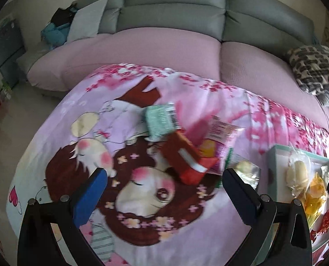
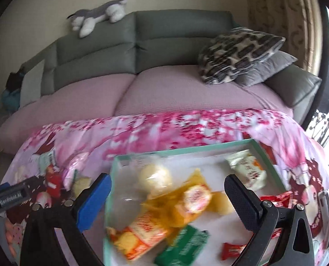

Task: Organize snacks
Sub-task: 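Move both open tools back over the snack pile, then grasp the red striped packet with the left tool while the right tool grasps the round cracker packet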

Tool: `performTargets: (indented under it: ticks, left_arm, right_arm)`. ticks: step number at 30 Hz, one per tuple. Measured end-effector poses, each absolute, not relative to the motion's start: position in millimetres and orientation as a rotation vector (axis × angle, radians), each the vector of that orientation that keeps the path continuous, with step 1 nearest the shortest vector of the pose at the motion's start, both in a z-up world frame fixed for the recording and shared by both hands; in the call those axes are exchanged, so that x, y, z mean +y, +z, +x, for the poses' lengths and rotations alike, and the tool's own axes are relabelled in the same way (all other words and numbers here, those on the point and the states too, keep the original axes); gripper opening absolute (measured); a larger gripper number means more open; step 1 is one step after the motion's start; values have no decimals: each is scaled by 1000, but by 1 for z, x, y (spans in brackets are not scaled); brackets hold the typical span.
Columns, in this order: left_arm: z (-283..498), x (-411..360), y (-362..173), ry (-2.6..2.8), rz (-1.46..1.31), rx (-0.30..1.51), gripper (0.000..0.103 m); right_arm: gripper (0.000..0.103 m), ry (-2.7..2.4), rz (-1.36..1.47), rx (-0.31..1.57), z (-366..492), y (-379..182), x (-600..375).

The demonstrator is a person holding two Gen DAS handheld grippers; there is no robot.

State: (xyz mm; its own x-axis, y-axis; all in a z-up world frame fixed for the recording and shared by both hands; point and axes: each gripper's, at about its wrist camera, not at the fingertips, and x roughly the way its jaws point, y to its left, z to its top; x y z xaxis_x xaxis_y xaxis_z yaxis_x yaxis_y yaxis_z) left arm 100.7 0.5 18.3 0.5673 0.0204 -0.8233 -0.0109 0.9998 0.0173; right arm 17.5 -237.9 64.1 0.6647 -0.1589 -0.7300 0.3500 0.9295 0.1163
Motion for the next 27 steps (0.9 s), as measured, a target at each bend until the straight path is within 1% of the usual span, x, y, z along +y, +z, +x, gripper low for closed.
performTargets:
  ticks: [12,20,22,24,27]
  left_arm:
    - [108,64,15,76,-75,996,103]
    - [115,83,11,69,-153,1008,103]
    - [118,83,8,60,-175,999,103]
    - [122,81,4,48,-192,996,103]
    - [129,77,-2,24,-218,994,103]
  right_arm:
    - [103,-138,281,833,49,57,-177]
    - [103,-73,276,868,66,45,-148]
    - [99,-61,258,882,71,39,-142]
    - [91,-58,251,898,75,34,-140]
    - [85,-52,274,933,81,23,-140]
